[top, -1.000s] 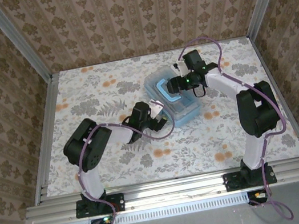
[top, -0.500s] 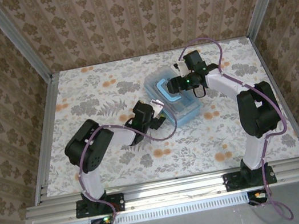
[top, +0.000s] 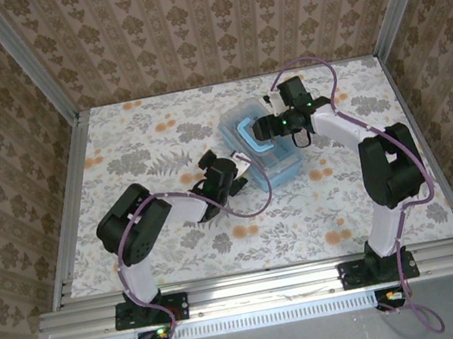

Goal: Pack the tool kit

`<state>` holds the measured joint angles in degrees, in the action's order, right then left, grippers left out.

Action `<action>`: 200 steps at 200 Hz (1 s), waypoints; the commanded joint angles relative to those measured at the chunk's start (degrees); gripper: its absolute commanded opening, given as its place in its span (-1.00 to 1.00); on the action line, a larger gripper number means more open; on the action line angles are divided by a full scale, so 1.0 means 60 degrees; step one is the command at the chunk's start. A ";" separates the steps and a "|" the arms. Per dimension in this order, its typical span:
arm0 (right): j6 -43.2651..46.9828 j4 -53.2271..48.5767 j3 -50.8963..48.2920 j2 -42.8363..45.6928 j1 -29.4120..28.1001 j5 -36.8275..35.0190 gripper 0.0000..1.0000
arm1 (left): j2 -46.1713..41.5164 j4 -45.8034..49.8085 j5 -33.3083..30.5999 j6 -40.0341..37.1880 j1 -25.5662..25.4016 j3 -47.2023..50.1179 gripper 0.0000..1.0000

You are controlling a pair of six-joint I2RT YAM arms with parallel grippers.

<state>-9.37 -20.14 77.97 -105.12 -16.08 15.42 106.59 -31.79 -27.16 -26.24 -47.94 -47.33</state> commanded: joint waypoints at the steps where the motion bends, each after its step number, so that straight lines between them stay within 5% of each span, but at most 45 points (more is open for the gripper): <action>1: -0.0212 -0.1536 -0.0603 -0.0618 -0.0836 0.1986 0.59 | -0.0513 -0.0871 -0.0982 -0.0774 0.0067 -0.0247 1.00; 200: -0.0211 -0.1301 -0.0808 -0.0559 -0.0847 0.2179 0.58 | -0.1181 -0.2465 -0.1435 -0.2263 -0.0074 -0.0077 1.00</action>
<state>-9.52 -17.89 77.01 -105.10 -18.15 17.21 100.60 -38.85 -34.57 -39.33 -48.45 -45.50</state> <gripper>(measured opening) 0.793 0.999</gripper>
